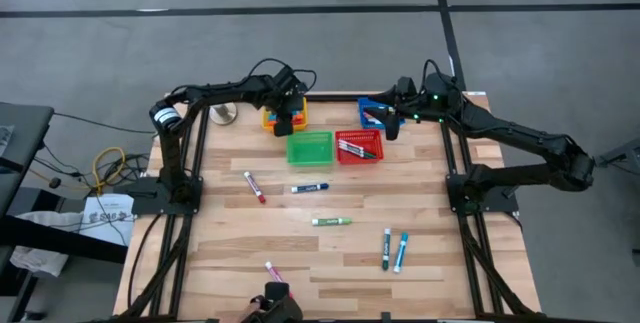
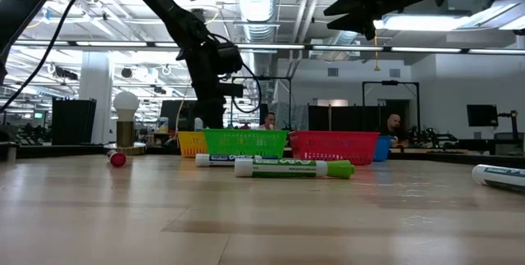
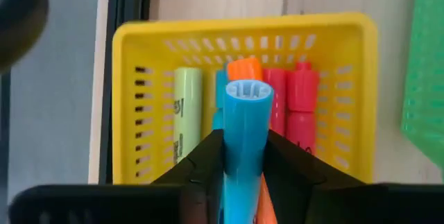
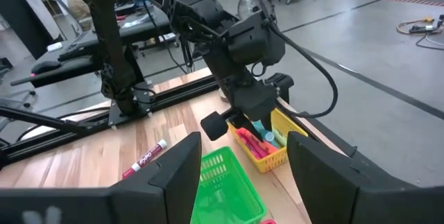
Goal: Pick & Place Markers
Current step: Put the blue highlighter into the yellow bin, then put the red marker into the green bin
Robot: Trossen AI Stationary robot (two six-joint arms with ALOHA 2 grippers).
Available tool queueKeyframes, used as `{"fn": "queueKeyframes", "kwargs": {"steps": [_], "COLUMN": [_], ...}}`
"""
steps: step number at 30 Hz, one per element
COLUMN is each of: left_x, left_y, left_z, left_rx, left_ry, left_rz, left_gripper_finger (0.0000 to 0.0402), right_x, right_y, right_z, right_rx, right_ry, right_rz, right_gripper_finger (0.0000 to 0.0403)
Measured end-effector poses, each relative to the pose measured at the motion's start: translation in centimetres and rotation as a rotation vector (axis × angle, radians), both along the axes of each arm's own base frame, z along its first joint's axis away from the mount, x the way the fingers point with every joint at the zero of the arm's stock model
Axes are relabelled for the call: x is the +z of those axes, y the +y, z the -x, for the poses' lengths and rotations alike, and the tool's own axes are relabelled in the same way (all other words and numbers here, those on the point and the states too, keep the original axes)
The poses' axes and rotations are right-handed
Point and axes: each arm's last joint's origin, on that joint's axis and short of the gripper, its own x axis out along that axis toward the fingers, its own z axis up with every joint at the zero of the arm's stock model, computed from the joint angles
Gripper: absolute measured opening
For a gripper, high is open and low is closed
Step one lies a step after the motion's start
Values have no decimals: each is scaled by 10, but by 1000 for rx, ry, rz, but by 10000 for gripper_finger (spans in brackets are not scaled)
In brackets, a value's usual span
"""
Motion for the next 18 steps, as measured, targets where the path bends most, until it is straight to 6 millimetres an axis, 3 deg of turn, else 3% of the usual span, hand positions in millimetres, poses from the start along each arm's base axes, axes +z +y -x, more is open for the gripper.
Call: {"fn": "queueKeyframes", "kwargs": {"steps": [5, 11, 18], "left_x": [2, 4, 35], "left_y": [0, 0, -13], "left_z": [-2, -3, -4], "left_rx": [-24, -15, 53], "left_ry": [-10, -7, -90], "left_rz": [-24, -54, -99], "left_gripper_finger": [125, 132, 130], "right_x": [0, 0, 0], "right_y": [0, 0, 0], "right_z": [0, 0, 0], "right_rx": [0, 0, 4], "right_ry": [0, 0, 1], "right_rz": [0, 0, -2], "right_gripper_finger": [205, 205, 205]}}
